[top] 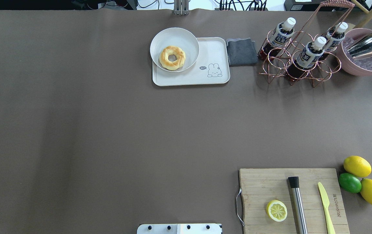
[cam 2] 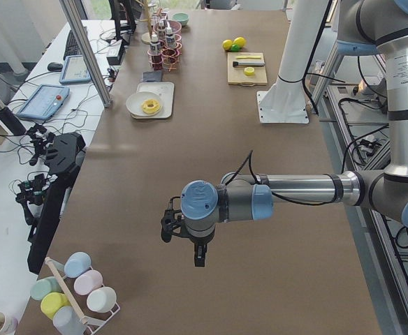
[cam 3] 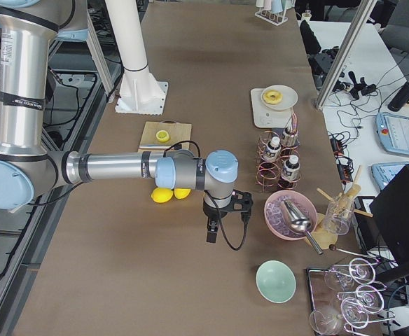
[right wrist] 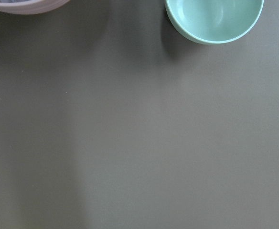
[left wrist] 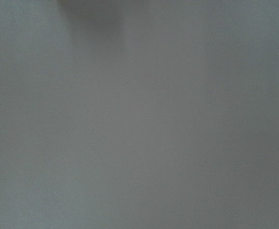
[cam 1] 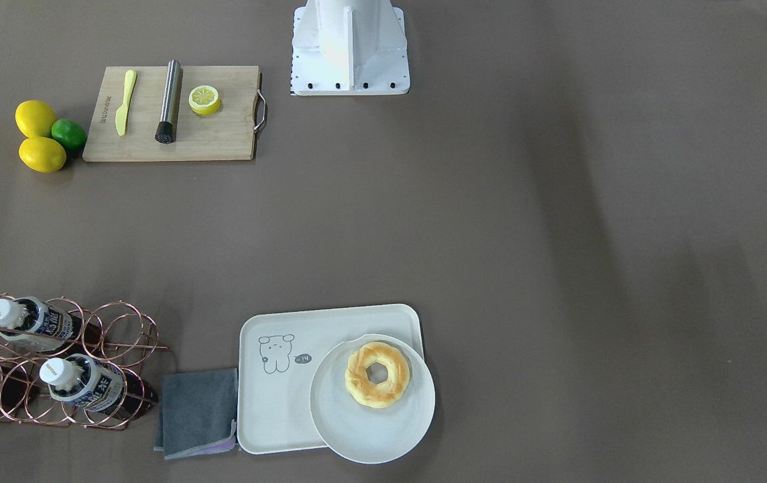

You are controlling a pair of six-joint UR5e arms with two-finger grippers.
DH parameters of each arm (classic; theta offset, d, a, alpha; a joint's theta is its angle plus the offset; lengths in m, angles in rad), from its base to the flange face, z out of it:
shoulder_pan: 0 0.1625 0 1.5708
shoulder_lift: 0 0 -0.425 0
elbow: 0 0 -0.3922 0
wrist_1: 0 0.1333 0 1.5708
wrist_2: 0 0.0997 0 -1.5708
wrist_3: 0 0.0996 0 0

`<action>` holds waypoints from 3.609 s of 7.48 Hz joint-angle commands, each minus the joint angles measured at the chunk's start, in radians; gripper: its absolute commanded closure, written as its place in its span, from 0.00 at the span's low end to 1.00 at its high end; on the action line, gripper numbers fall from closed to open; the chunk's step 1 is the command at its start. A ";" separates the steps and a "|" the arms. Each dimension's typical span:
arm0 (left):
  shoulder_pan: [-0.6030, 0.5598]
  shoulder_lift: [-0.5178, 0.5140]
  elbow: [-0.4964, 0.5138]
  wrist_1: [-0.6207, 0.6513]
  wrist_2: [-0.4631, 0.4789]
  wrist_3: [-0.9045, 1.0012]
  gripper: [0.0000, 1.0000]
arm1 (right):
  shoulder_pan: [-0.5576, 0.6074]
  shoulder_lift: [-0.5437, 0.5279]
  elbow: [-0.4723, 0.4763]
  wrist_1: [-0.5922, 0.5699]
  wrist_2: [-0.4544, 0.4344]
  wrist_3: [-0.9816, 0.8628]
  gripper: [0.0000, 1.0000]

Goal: Place tea on tray

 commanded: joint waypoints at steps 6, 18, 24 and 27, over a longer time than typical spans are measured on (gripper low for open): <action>-0.003 0.000 -0.005 0.001 0.000 0.000 0.01 | -0.002 0.003 0.000 0.002 0.000 -0.002 0.00; -0.043 -0.034 -0.040 -0.025 -0.021 -0.006 0.01 | 0.021 -0.092 0.036 0.265 0.217 -0.026 0.00; -0.041 -0.074 -0.062 -0.189 -0.021 -0.006 0.01 | 0.014 -0.051 0.048 0.347 0.236 -0.032 0.00; -0.015 -0.111 -0.052 -0.197 -0.021 0.001 0.01 | -0.064 0.045 0.052 0.347 0.220 0.097 0.00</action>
